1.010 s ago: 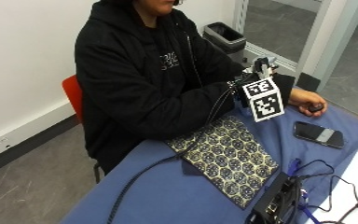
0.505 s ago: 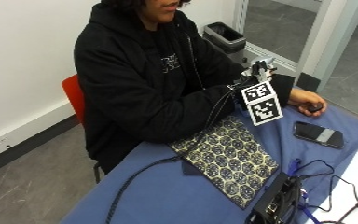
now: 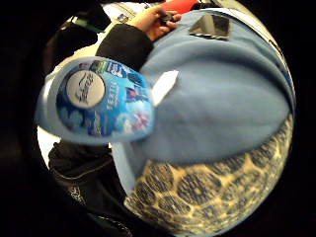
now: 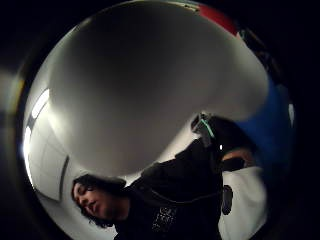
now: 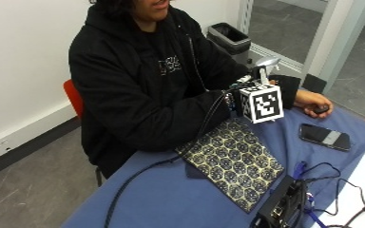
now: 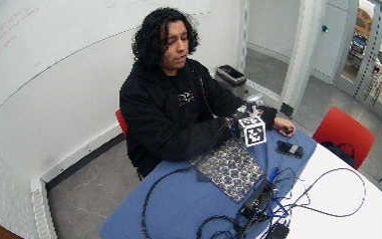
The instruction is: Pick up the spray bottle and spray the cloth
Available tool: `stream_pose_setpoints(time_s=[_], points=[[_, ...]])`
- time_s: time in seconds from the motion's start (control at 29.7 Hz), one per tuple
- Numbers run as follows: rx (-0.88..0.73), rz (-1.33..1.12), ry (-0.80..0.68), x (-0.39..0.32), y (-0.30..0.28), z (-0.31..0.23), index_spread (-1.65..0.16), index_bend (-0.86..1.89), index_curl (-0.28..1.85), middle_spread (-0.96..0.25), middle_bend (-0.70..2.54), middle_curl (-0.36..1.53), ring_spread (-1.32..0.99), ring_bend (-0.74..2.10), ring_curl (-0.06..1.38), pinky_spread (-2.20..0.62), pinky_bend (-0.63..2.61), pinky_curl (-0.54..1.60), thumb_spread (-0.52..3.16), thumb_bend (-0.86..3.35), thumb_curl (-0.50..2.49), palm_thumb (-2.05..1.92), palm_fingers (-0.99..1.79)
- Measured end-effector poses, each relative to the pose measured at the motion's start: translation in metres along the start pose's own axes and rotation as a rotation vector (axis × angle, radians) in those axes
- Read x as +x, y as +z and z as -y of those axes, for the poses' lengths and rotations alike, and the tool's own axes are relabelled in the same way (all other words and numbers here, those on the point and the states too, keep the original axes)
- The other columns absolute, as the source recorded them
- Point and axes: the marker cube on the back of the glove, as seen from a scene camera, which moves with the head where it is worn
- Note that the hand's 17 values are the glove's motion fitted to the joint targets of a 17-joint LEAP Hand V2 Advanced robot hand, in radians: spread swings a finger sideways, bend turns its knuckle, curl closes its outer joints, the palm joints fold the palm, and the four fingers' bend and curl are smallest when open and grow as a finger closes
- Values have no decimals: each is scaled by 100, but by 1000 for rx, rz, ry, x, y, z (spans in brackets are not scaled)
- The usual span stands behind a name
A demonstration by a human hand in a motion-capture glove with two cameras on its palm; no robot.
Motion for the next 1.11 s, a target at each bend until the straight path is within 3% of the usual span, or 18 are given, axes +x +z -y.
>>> stream_pose_setpoints(time_s=[0.17,0.34,0.47,0.64,1.11], points=[[-67,-229,60,-8,-22,-29,-20,7,40,1,46,51,2,42,40,13,35,39,103,-5,47,83,47],[-48,-479,178,-22,-80,-34,-25,11,36,5,33,45,5,41,38,18,36,38,103,-4,44,79,32],[-68,-630,207,-32,-94,-77,-29,11,33,6,28,42,7,42,37,20,36,37,104,-4,42,76,30],[-8,-722,240,-39,-118,-99,-33,12,31,4,25,40,6,44,36,21,36,36,106,-4,39,70,38],[-129,-872,319,-54,-126,-128,-37,15,30,2,18,37,7,37,34,22,37,37,110,-2,35,63,33]])
